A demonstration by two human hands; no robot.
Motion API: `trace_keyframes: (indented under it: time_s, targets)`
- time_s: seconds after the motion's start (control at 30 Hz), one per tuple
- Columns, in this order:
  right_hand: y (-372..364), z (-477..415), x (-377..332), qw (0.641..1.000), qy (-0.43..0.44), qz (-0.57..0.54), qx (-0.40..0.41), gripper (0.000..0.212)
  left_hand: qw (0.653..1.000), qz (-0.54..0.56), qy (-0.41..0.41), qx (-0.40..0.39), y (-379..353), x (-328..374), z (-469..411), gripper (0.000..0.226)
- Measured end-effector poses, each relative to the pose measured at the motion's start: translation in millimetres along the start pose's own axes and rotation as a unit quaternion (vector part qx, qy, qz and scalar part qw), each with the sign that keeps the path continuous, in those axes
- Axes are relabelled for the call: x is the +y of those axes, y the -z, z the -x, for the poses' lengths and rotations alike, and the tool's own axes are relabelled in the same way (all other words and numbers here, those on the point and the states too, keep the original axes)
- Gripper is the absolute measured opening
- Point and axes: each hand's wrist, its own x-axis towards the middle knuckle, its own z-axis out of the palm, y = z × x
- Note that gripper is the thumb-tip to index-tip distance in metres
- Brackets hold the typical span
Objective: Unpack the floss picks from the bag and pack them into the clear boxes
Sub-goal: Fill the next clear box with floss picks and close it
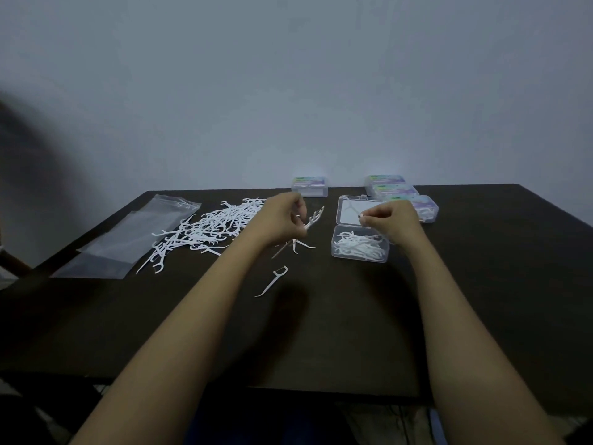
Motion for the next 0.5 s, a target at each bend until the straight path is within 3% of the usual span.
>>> trace_keyframes:
  time_s: [0.17, 0.33, 0.4, 0.5]
  targets:
    - [1.6, -0.3, -2.3, 0.988, -0.008, -0.134, 0.075, 0.023, 0.993, 0.101, -0.006, 0.062, -12.2, 14.0, -18.5, 0.028]
    - [4.3, -2.8, 0.0, 0.975, -0.024, -0.216, 0.048, 0.008, 0.962, 0.232, -0.029, 0.142, -30.8, 30.4, -36.1, 0.032]
    - [2.2, -3.5, 0.9, 0.981, -0.021, -0.189, 0.027, 0.008, 0.949, 0.264, -0.03, 0.17, -37.4, 33.3, -41.4, 0.033]
    - [2.6, -3.9, 2.8, 1.0, 0.01, -0.02, -0.02, 0.015, 0.939, 0.291, -0.043, 0.179, -45.7, 36.4, -48.1, 0.033]
